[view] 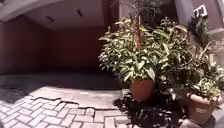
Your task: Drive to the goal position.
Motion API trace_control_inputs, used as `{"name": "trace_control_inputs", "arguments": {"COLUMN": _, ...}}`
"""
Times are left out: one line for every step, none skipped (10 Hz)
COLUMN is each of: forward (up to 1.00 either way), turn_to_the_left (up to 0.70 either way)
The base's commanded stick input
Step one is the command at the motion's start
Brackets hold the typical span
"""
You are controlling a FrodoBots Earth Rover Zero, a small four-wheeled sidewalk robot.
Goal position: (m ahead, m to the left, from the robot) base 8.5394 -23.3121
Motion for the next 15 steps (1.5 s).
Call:
{"name": "trace_control_inputs", "arguments": {"forward": -0.7, "turn_to_the_left": 0.35}}
{"name": "trace_control_inputs", "arguments": {"forward": -0.7, "turn_to_the_left": 0.35}}
{"name": "trace_control_inputs", "arguments": {"forward": -0.7, "turn_to_the_left": 0.35}}
{"name": "trace_control_inputs", "arguments": {"forward": -0.7, "turn_to_the_left": 0.35}}
{"name": "trace_control_inputs", "arguments": {"forward": 0.0, "turn_to_the_left": 0.0}}
{"name": "trace_control_inputs", "arguments": {"forward": 0.0, "turn_to_the_left": 0.0}}
{"name": "trace_control_inputs", "arguments": {"forward": 0.0, "turn_to_the_left": 0.0}}
{"name": "trace_control_inputs", "arguments": {"forward": 0.0, "turn_to_the_left": 0.0}}
{"name": "trace_control_inputs", "arguments": {"forward": 0.0, "turn_to_the_left": 0.0}}
{"name": "trace_control_inputs", "arguments": {"forward": -0.28, "turn_to_the_left": 0.02}}
{"name": "trace_control_inputs", "arguments": {"forward": -0.7, "turn_to_the_left": 0.05}}
{"name": "trace_control_inputs", "arguments": {"forward": -0.7, "turn_to_the_left": 0.25}}
{"name": "trace_control_inputs", "arguments": {"forward": -0.7, "turn_to_the_left": 0.35}}
{"name": "trace_control_inputs", "arguments": {"forward": -0.7, "turn_to_the_left": 0.35}}
{"name": "trace_control_inputs", "arguments": {"forward": -0.7, "turn_to_the_left": 0.35}}
